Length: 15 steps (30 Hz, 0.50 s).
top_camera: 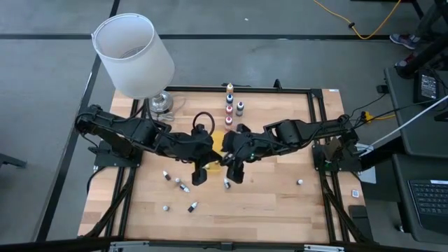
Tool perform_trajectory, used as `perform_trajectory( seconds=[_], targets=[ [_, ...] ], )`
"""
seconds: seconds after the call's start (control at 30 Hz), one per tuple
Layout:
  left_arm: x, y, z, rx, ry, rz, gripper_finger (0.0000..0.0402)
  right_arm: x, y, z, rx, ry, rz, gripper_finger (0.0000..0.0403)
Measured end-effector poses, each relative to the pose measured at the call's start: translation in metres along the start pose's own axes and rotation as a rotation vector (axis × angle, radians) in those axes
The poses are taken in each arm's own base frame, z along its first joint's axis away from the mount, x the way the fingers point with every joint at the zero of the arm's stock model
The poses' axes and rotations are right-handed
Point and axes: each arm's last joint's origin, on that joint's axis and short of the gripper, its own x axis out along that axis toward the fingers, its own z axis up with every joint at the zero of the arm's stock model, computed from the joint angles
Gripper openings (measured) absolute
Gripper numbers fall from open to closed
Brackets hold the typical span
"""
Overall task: Pick & Place food coloring
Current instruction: Put the small black bottle into the yellow bin
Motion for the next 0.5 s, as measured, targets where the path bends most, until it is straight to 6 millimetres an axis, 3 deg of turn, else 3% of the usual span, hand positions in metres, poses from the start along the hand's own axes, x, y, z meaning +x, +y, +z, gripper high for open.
perform_trajectory(
  seconds=[0.27, 0.5],
  targets=[
    [0.0, 0.002, -0.006, -0.006, 0.062, 0.003, 0.0023, -0.007, 0.009, -0.023, 0.209, 0.091, -0.138, 0.0191],
    [0.0, 0.004, -0.012, 0.011, 0.124, 0.013, 0.0126, -0.003, 0.02, -0.045, 0.345, 0.083, -0.256, 0.0191]
  ],
)
